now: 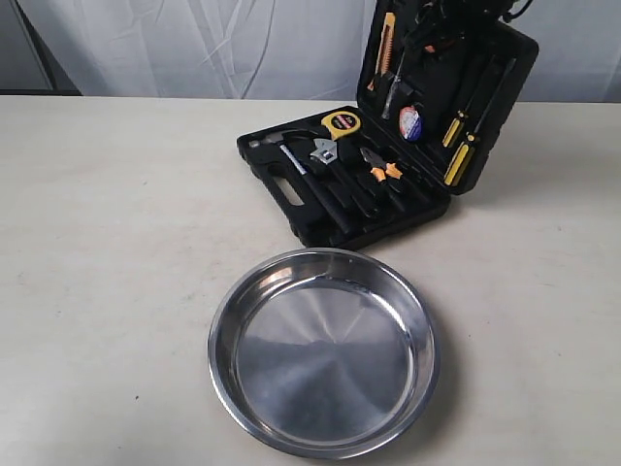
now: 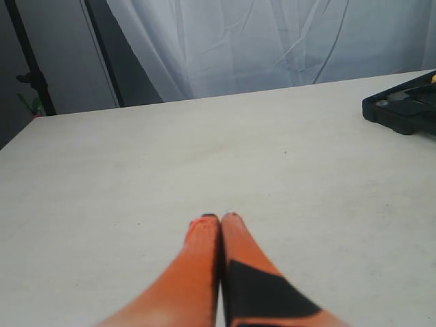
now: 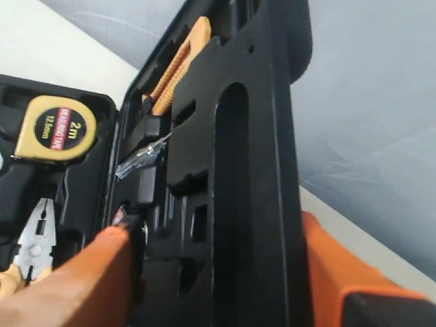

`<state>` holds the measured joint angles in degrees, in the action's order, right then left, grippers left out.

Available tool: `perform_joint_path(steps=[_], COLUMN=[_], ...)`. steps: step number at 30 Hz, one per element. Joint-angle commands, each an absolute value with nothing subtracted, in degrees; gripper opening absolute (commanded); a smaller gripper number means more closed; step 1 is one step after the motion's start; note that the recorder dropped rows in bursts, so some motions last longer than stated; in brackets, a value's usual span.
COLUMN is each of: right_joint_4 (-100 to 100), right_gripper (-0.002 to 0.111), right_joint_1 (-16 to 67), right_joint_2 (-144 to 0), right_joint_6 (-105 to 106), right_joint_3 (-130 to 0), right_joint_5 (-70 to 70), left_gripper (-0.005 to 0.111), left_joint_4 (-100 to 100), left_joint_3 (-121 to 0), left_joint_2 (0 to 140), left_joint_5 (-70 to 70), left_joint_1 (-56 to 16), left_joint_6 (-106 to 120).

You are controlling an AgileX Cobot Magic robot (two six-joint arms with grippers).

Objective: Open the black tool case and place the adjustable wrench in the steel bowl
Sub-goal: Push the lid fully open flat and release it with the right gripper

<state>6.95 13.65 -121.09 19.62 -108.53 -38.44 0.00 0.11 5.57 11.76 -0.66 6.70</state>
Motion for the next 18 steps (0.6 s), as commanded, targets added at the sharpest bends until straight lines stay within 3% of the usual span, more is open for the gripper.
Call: perform_joint_path(steps=[1,18], right_joint_4=[11.4,27.1], right_gripper=[0.058,0.058], right_joint_1=[13.2,13.2], right_joint_2=[-121.3,-120.1], right_joint_6=[18.9,6.9], right_joint_3=[-107.9,-107.9], right_joint_5=[-40.5,-43.8], left_gripper=[0.000,0.000], left_joint_4=[0.0,0.0], left_joint_3=[0.0,0.0], left_joint_2=[5.4,5.4], left_joint_5=[11.2,11.2], left_joint_1=[-1.2,-1.2], left_joint_6=[6.4,6.4])
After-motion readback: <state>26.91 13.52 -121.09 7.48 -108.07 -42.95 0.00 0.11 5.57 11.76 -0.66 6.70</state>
